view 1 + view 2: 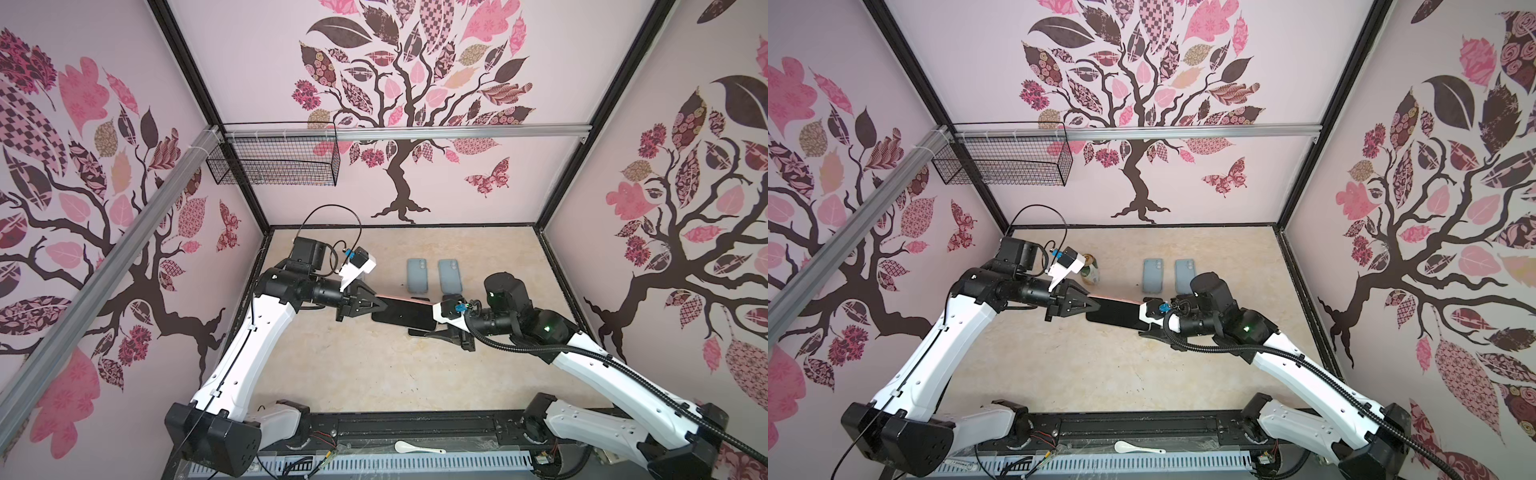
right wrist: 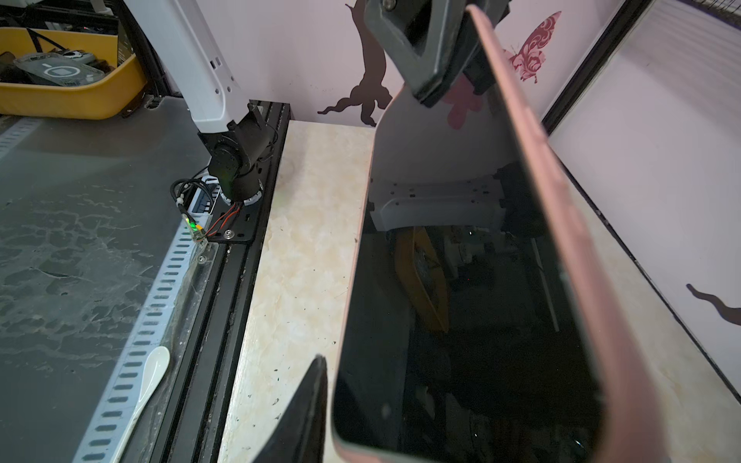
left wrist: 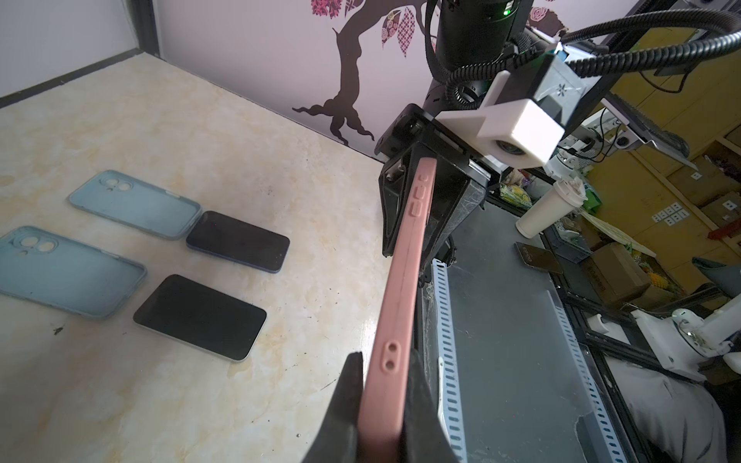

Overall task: Take the phone out of the phone case
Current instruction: Remove the phone case from the phone.

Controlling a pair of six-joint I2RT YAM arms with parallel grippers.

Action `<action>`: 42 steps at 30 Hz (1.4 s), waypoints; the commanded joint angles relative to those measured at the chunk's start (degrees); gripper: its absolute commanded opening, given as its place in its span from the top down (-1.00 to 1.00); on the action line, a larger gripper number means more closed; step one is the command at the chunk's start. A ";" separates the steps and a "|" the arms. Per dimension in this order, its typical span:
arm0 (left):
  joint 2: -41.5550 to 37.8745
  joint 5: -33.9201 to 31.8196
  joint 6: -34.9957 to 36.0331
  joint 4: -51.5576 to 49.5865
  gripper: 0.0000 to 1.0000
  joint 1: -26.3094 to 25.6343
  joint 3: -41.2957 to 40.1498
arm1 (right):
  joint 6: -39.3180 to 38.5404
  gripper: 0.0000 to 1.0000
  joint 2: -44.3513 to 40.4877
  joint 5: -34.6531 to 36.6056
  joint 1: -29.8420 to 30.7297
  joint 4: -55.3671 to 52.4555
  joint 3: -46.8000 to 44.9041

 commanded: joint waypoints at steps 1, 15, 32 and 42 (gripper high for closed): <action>1.11 -12.02 -1.24 8.30 1.00 2.72 -1.51 | 1.42 0.39 -4.19 -9.77 2.33 4.88 0.74; 1.20 -12.47 -1.34 8.22 1.00 3.01 -1.20 | -3.59 0.45 -1.65 -10.92 1.83 -4.25 3.97; 3.26 -9.57 -0.32 6.00 1.00 3.08 -0.46 | -4.24 1.00 1.44 -15.72 1.90 -1.59 5.59; 8.76 -8.61 0.64 0.50 1.00 2.88 3.54 | -10.21 1.00 2.85 -15.23 2.35 -1.53 8.68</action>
